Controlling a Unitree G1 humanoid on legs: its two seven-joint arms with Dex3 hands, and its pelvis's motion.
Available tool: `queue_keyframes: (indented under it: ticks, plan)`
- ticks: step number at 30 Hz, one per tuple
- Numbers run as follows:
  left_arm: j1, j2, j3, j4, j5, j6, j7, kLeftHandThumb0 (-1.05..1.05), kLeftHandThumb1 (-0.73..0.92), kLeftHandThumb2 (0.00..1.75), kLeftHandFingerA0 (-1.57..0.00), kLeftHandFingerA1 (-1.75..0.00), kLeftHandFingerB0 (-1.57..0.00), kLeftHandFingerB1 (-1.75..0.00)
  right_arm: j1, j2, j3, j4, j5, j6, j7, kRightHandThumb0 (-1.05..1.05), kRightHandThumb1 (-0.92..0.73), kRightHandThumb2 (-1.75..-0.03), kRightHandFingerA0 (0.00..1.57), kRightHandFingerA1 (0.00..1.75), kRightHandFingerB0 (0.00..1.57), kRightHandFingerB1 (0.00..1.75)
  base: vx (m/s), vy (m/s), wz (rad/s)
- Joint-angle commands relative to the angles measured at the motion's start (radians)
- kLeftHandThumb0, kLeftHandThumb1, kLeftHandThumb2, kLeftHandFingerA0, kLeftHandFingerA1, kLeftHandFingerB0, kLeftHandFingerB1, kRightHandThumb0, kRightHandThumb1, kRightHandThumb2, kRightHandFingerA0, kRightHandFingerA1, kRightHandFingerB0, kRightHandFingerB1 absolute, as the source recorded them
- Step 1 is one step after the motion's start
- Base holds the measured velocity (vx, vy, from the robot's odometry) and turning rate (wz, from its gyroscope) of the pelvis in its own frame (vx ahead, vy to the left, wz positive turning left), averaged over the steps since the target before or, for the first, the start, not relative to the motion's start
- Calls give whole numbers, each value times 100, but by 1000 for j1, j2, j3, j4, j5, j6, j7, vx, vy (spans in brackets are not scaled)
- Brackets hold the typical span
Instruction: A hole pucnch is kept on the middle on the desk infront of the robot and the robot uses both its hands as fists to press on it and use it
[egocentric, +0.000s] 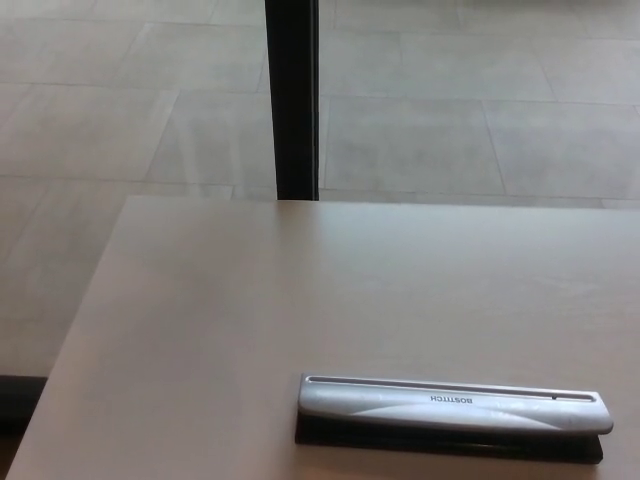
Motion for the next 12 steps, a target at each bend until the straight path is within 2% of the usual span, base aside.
queue_keyframes:
  ticks: [1,3,4,5,7,8,10,12]
  plan:
    - [15,20,-30,6,11,-5,-40,-39,54,92,-87,-72,-69,-66,14,-10,16,-9,9,25,32,-67,-70,-61,51,76,33,47,0,0,0]
    - [15,19,-28,6,-3,-9,-43,-36,51,89,-87,-73,-67,-67,15,-14,27,-13,2,31,34,-66,-71,-61,51,77,28,46,0,0,0]
    - [16,18,-31,1,-2,-5,-42,-34,64,59,-95,-58,-76,-53,16,-9,28,-20,4,27,37,-64,-71,-62,50,78,29,48,0,0,0]
    - [13,20,-27,5,-11,8,-49,-35,65,60,-104,-67,-85,-56,16,5,21,-39,21,23,38,-62,-68,-63,52,86,30,50,0,0,0]
    - [10,24,-26,16,-13,7,-58,-36,68,61,-106,-67,-80,-53,19,5,23,-41,21,25,47,-62,-69,-63,49,82,27,50,0,0,0]
    - [3,26,-18,28,-22,10,-63,-35,66,60,-98,-61,-75,-51,30,3,39,-51,3,30,51,-64,-71,-63,49,81,25,50,0,0,0]
    - [0,27,-15,34,-26,10,-63,-36,66,60,-99,-62,-76,-53,37,5,45,-61,2,32,52,-65,-70,-62,47,80,26,50,0,0,0]
    - [1,22,-12,28,-29,11,-58,-35,61,58,-96,-55,-79,-53,47,12,49,-84,3,37,47,-65,-69,-63,49,78,27,50,0,0,0]
